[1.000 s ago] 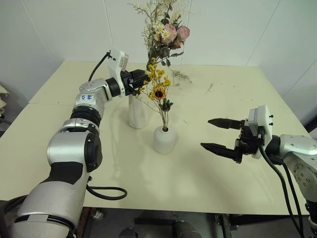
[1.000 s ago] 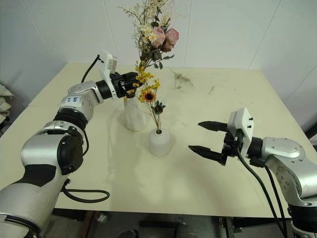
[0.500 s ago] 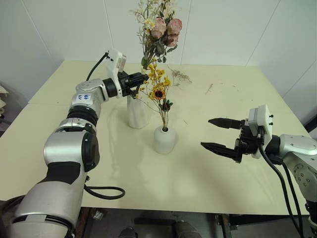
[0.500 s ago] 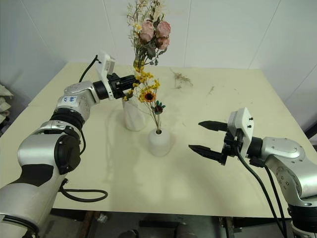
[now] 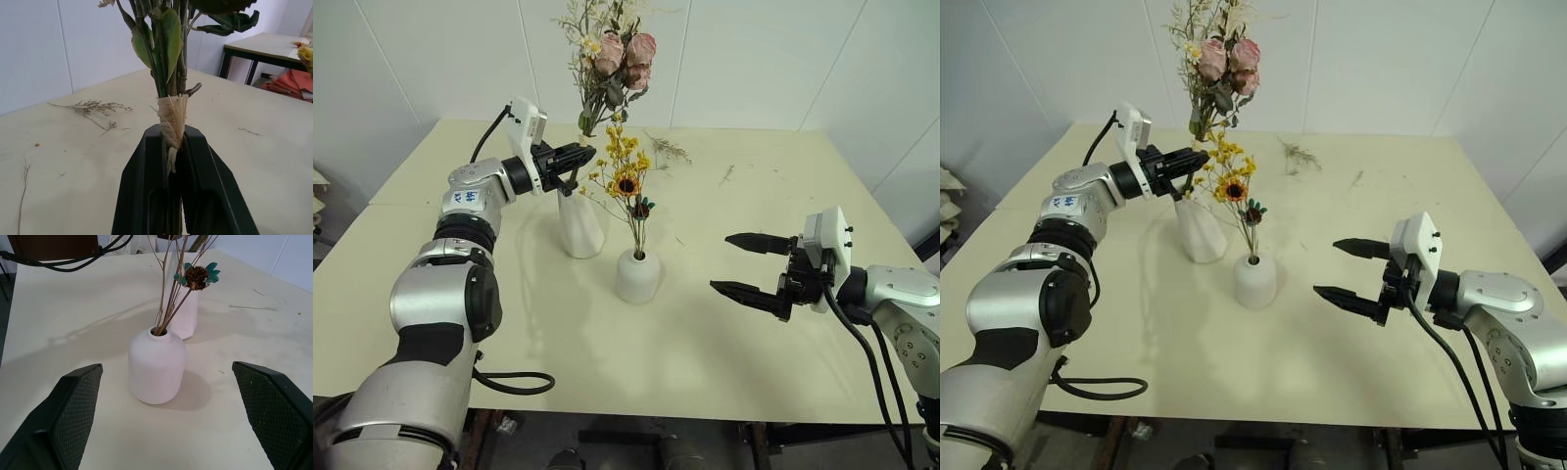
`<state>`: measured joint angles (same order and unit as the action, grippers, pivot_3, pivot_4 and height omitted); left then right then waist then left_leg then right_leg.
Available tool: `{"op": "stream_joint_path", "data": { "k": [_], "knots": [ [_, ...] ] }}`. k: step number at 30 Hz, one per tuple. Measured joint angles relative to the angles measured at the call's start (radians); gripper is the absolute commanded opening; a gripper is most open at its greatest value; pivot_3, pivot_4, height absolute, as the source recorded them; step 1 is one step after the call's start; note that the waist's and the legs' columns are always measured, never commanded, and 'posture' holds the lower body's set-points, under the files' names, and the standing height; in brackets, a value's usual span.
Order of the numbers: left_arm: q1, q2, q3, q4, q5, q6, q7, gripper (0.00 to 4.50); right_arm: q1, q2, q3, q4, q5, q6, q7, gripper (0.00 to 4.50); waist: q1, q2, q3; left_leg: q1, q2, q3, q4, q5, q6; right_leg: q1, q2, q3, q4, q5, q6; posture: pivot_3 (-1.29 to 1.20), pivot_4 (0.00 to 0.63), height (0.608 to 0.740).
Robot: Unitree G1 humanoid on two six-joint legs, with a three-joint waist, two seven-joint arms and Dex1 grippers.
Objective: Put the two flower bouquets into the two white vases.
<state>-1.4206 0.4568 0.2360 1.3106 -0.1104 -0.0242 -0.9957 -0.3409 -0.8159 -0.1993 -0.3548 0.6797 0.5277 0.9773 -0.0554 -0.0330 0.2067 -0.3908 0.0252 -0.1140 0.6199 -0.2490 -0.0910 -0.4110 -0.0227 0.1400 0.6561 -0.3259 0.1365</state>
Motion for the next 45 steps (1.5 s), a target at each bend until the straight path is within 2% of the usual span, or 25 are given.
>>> {"op": "stream_joint_path", "data": {
  "k": [20,40,42,45],
  "knots": [
    [0.038,0.000,-0.022,-0.010,0.002,-0.042,-0.038,0.06,-0.005,0.004,0.007,0.003,-0.010,0.000,0.000,4.50,-0.001,0.000,0.000,0.000,0.000,0.000,0.000,0.000,0.000,0.000,0.000,0.000,0.001,0.000,0.000,0.00,0.150,0.740],
    [0.079,0.026,-0.106,-0.048,0.038,-0.052,-0.044,0.06,-0.003,0.009,0.007,0.002,-0.014,-0.001,0.000,4.50,-0.004,0.000,0.000,0.003,0.000,0.000,0.003,0.000,0.000,0.002,0.001,0.001,0.004,0.000,0.000,0.00,0.150,0.740],
    [0.079,0.026,-0.108,-0.049,0.038,-0.052,-0.044,0.79,-0.003,0.009,0.007,0.002,-0.014,-0.001,0.000,4.50,-0.004,0.000,0.000,0.003,0.000,0.000,0.003,0.000,0.000,0.002,0.001,0.001,0.004,0.000,0.000,0.00,0.150,0.740],
    [0.081,0.029,-0.109,-0.049,0.038,-0.051,-0.038,1.65,-0.003,0.009,0.007,0.002,-0.014,-0.002,0.000,4.50,-0.004,0.000,0.000,0.003,0.000,0.000,0.004,0.000,0.000,0.002,0.001,0.001,0.004,0.000,0.000,0.00,0.150,0.740]
  ]
}}
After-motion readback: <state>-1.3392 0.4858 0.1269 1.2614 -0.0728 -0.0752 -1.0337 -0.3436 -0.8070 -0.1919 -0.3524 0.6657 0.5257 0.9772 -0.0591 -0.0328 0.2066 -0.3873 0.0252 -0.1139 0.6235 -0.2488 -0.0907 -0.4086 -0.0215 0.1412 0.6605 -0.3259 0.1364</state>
